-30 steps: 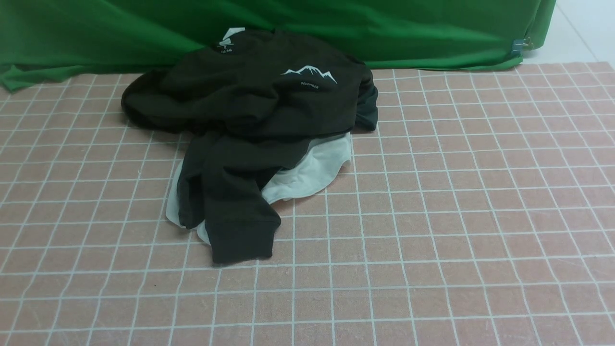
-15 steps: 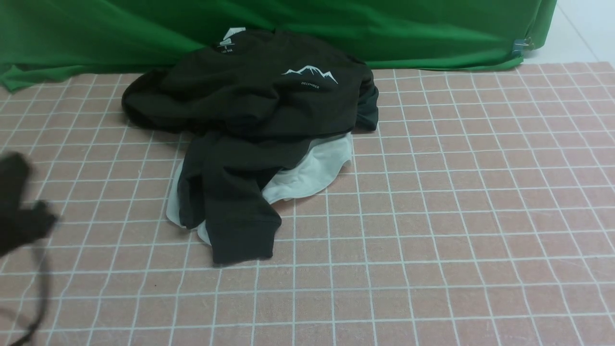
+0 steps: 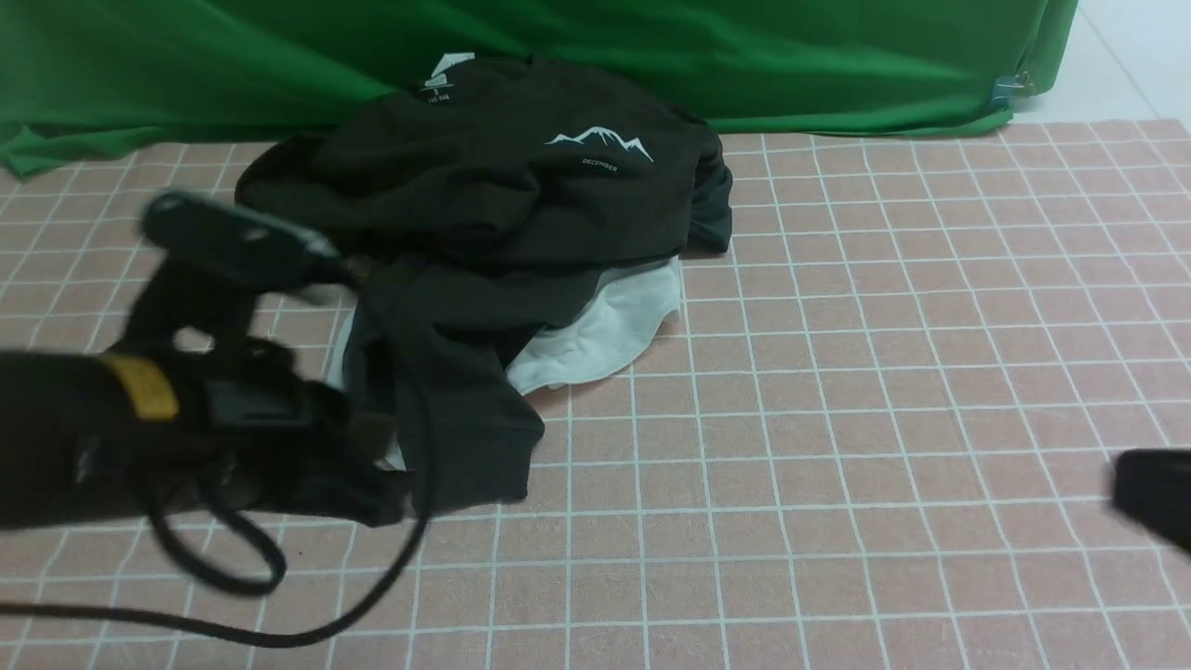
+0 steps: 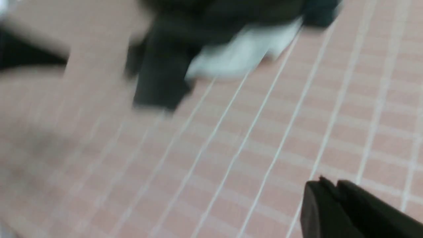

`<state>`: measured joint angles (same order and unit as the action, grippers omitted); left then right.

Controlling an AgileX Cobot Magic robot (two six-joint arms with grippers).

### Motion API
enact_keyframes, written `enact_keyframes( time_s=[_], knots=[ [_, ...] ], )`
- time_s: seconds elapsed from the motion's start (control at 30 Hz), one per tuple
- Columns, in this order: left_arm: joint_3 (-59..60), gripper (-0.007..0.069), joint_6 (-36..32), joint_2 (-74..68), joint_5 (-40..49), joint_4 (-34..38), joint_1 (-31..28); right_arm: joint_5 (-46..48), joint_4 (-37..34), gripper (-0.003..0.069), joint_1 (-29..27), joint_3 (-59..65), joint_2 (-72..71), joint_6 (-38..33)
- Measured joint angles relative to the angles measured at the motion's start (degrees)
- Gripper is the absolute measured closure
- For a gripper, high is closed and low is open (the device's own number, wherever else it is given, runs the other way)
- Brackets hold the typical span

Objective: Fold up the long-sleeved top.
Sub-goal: Spread the long sleeves with your arms and place them on the tabletop

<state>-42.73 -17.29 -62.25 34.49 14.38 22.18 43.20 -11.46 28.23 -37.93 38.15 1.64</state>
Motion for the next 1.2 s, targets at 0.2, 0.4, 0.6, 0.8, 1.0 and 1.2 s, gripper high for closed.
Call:
enact_keyframes(
  time_s=[0.2,0.4,0.6,0.8,1.0,1.2],
  knots=[
    [-6.5,0.0603,-8.0,-8.5,3.5,8.5,0.0,2.8,2.3,0.0559,4.2,-3.7,8.8,-1.6],
    [-11.3,0.0603,-8.0,-20.1,7.1,4.3,4.0,2.7,4.2,0.0543,4.4,-4.0,9.4,-2.8],
    [-15.0,0.0569,-6.1,-31.0,5.2,-1.6,8.0,2.5,4.6,0.0531,4.4,-4.0,9.4,-4.4],
    [-17.3,0.0389,-0.5,-37.7,3.8,-11.3,7.8,2.3,4.8,0.0522,4.4,-4.0,9.4,-5.9],
    [-17.5,0.0224,6.7,-40.5,0.8,-20.4,7.6,1.0,4.8,0.0513,4.4,-4.0,9.4,-6.4],
    [-17.9,0.0176,8.9,-43.5,-4.1,-22.4,7.6,-0.1,4.8,0.0512,4.4,-4.0,9.4,-7.0]
  ],
)
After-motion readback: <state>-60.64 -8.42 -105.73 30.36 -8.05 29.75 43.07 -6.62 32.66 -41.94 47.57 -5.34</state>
